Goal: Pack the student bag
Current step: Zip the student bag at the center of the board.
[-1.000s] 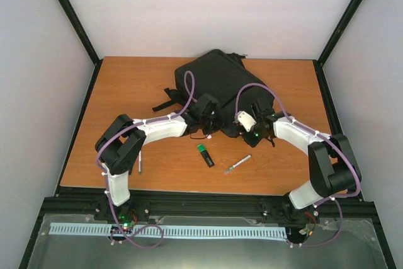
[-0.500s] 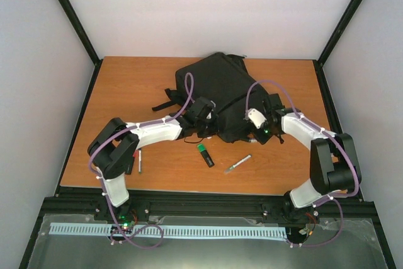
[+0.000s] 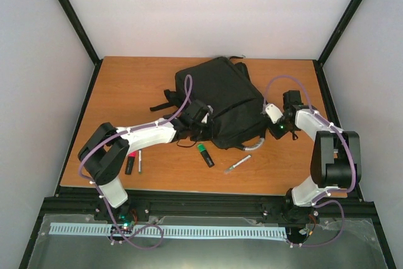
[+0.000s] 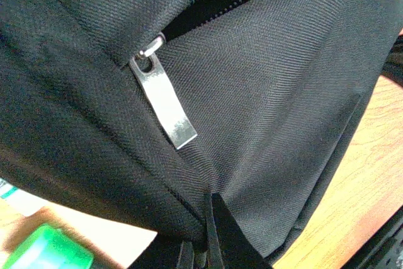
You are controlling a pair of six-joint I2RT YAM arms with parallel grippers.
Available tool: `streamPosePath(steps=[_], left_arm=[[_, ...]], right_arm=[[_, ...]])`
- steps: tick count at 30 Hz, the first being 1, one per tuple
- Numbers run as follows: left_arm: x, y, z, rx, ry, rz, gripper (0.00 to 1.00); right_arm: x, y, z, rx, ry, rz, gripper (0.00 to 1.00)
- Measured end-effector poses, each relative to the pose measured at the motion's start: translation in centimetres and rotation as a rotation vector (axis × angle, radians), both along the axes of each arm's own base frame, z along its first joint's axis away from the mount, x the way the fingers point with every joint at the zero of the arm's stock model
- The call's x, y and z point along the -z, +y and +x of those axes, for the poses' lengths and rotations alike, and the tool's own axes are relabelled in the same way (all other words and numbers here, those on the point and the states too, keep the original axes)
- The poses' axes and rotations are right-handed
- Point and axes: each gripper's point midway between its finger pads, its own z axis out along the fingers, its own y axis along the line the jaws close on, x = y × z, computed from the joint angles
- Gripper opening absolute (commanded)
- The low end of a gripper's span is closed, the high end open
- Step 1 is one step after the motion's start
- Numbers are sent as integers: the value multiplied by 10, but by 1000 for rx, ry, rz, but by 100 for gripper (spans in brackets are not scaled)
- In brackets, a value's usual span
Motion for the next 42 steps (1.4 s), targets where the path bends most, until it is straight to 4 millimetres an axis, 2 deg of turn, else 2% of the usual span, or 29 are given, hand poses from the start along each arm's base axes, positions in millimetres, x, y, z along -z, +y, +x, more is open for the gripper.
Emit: streamPosePath(steps=[4,9,12,14,18,20,21,22,24,26,27,30,31,34,36,39,42], left_arm=[[1,8,-2,16,-22,46,1],[3,28,0,-4,-43,92,1],[6,40,6,-20,-38,111,1],[9,50,14,-37,-35,135,1],[14,62,33,-71,-46,189,1],[14,66,42,-88,-58,206,2],[13,68,46,-95,-64,212,9],[11,71,50,-103,-70,217,20],[7,77,56,-117,-83,235,51],[2,82,61,-133,-96,242,65],[-2,84,62,-142,-104,243,69],[-22,91,60,-175,-134,231,73],[-30,94,59,-188,-148,218,73],[-50,102,48,-227,-168,168,72],[-57,107,38,-258,-158,128,71],[-54,106,25,-279,-118,83,71],[-47,96,12,-275,-72,56,71]], right_arm=[[-2,-3,0,-19,-27,-1,3],[-12,4,-23,-80,-77,19,3],[-18,16,-37,-127,-101,29,3],[-20,28,-45,-176,-118,17,3],[-19,72,-72,-328,-114,4,3],[-22,88,-78,-365,-110,22,3],[-24,93,-79,-367,-107,32,3],[-27,95,-79,-360,-107,39,3],[-32,97,-75,-332,-114,51,3],[-34,95,-71,-297,-119,59,5],[-34,93,-70,-282,-117,61,9],[-35,83,-62,-217,-124,68,32],[-36,78,-59,-193,-129,71,36],[-38,63,-48,-126,-150,75,40],[-39,60,-44,-111,-161,76,41],[-39,65,-42,-122,-167,101,43],[-33,70,-40,-135,-152,125,42]])
